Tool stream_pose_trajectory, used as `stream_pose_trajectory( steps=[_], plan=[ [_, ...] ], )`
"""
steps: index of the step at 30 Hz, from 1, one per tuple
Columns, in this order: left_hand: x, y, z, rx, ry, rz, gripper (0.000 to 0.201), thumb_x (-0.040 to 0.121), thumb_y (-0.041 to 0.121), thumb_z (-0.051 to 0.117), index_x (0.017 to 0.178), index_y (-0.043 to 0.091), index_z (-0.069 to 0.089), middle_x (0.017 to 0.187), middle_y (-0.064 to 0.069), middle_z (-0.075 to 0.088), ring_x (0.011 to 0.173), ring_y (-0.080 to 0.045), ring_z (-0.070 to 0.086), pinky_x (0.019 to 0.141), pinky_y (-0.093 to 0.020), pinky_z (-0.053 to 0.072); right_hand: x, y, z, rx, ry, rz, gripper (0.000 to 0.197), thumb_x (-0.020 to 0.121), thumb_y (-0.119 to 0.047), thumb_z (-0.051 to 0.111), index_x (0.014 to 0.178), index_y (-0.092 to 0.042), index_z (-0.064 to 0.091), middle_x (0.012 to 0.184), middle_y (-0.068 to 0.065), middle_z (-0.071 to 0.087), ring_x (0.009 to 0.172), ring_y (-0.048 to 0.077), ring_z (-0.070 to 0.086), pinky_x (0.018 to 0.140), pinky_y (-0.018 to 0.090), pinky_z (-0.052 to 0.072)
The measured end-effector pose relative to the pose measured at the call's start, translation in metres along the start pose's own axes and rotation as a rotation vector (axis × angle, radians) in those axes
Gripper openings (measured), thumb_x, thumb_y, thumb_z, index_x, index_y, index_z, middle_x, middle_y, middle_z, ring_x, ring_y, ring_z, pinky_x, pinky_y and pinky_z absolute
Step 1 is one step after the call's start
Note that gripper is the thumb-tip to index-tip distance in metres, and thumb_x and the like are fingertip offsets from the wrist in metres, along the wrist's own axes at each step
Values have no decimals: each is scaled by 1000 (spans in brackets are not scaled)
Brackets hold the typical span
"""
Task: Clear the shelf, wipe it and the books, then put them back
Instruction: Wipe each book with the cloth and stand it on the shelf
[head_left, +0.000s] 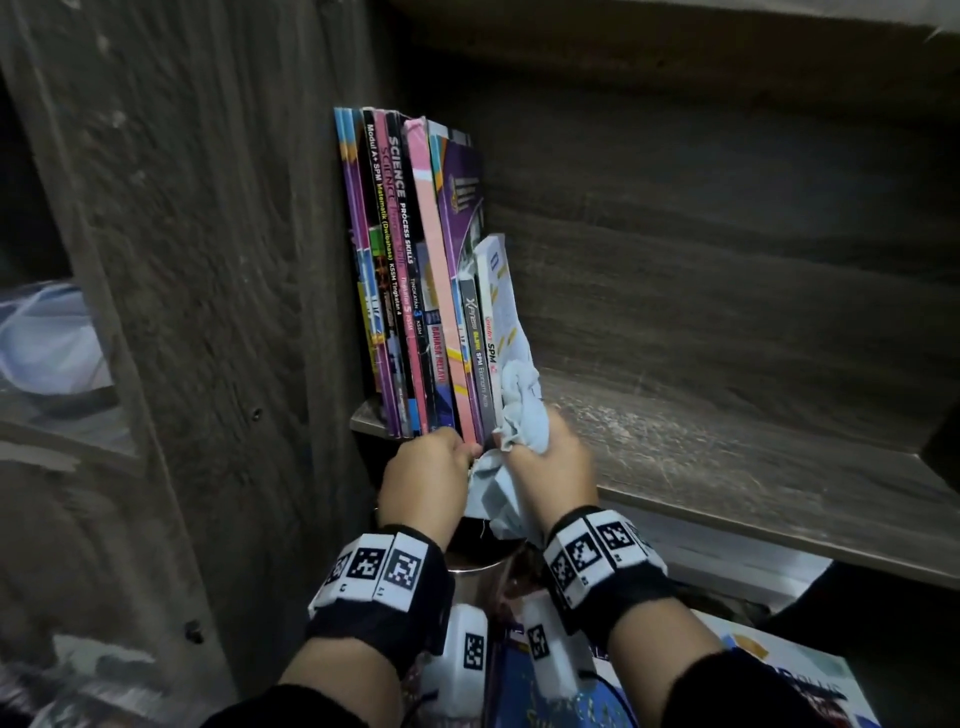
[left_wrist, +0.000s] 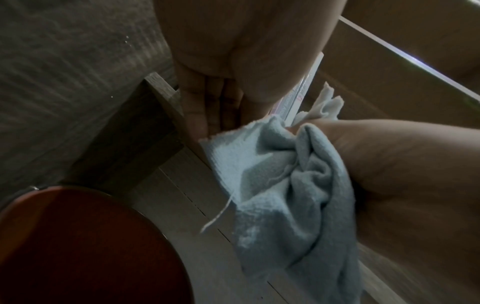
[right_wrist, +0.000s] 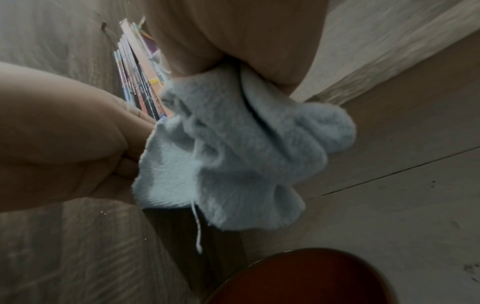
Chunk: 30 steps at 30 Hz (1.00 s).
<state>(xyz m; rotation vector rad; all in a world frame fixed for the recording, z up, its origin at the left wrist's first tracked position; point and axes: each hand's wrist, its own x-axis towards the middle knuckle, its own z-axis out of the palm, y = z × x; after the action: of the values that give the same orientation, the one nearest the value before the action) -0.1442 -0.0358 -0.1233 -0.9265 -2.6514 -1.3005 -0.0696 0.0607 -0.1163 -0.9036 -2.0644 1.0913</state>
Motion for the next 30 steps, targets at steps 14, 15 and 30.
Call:
stream_pose_trajectory(
  steps=[14,15,30],
  plan=[
    [-22,-5,10,330,-173,-27,42,99,47,39,91,14,63,95,-10,68,90,-31,63,67,-31,42,-56,29,-30,375,-131,72,35,77,-11,77,100,-34,63,91,-9,73,87,7,68,80,28,54],
    [-26,-6,15,386,-221,-13,42,98,48,39,94,15,64,98,-9,68,92,-30,63,69,-32,44,-70,43,-36,388,-137,95,37,77,-8,77,102,-32,64,90,-9,73,86,6,68,81,29,55],
    [-140,-22,91,763,-699,126,28,97,15,45,116,6,63,120,-14,64,110,-33,60,88,-38,48,-184,237,-82,-475,-502,530,75,90,-30,60,150,-9,20,145,13,43,130,27,46,98,28,40]
  ],
)
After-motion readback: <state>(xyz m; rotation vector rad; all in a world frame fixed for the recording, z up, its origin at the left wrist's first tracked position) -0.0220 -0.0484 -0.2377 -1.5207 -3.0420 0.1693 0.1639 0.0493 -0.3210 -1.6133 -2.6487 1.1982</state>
